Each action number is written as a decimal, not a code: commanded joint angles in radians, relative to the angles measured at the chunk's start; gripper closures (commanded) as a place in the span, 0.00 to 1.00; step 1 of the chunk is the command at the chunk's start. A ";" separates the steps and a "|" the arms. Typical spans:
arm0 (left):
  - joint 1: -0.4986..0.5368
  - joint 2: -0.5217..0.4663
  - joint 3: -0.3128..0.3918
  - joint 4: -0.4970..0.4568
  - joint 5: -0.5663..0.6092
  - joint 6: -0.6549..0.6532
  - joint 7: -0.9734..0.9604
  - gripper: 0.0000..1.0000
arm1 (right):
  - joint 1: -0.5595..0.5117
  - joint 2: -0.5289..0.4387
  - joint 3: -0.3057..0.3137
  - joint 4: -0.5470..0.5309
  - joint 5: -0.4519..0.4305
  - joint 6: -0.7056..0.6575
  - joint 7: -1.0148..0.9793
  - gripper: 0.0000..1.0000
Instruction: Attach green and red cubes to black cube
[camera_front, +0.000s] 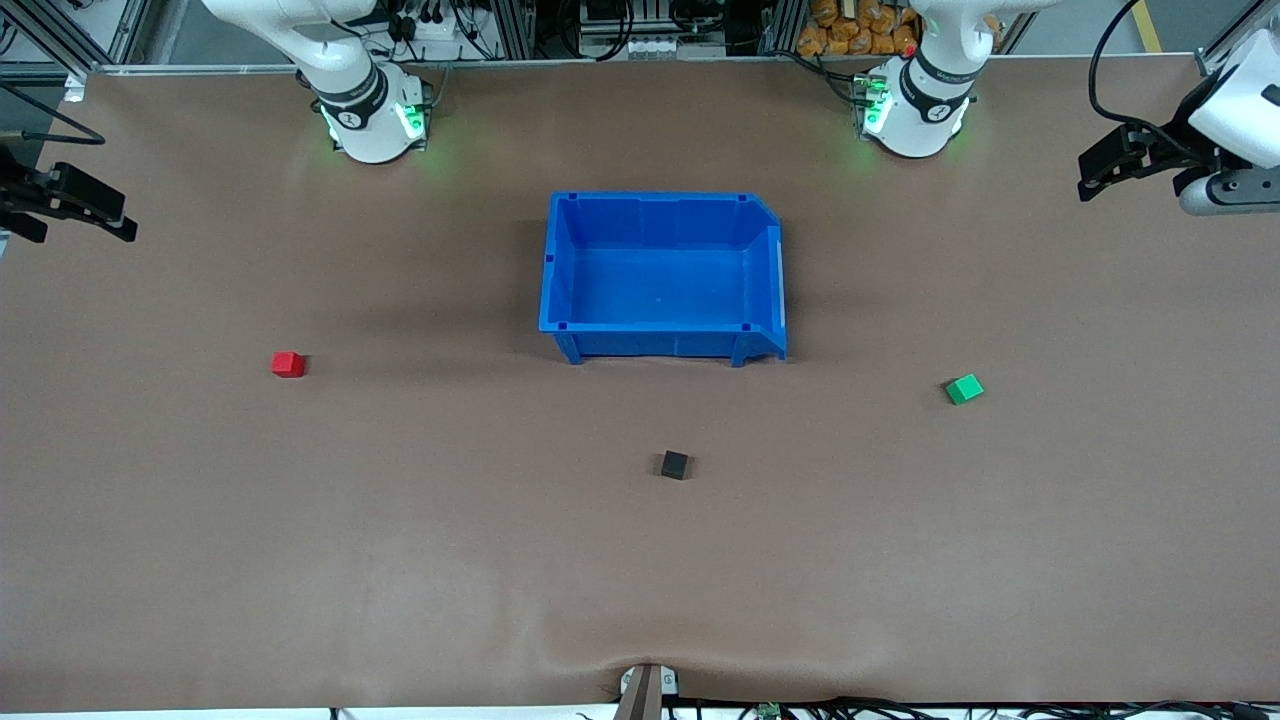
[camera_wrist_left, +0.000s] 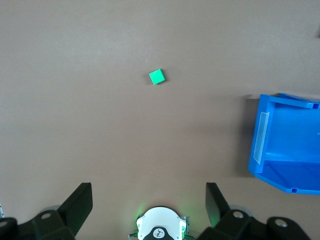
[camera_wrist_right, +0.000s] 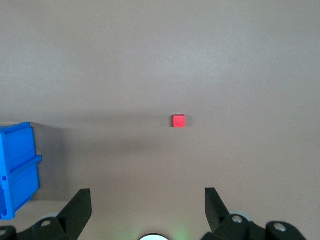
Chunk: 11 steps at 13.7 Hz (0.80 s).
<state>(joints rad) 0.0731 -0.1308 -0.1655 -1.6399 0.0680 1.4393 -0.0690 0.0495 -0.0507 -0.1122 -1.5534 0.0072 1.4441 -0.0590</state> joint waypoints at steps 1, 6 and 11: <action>0.007 0.003 -0.006 0.006 -0.014 -0.008 0.006 0.00 | 0.006 -0.028 -0.003 -0.017 -0.021 0.002 -0.007 0.00; 0.010 0.000 -0.011 0.024 -0.016 -0.020 0.008 0.00 | 0.003 -0.026 -0.003 -0.017 -0.021 0.002 -0.007 0.00; 0.000 0.003 -0.014 0.026 -0.011 -0.022 0.002 0.00 | 0.001 -0.023 -0.003 -0.010 -0.021 0.002 -0.008 0.00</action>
<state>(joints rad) 0.0713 -0.1277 -0.1739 -1.6296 0.0680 1.4361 -0.0684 0.0495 -0.0510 -0.1143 -1.5533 0.0051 1.4441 -0.0590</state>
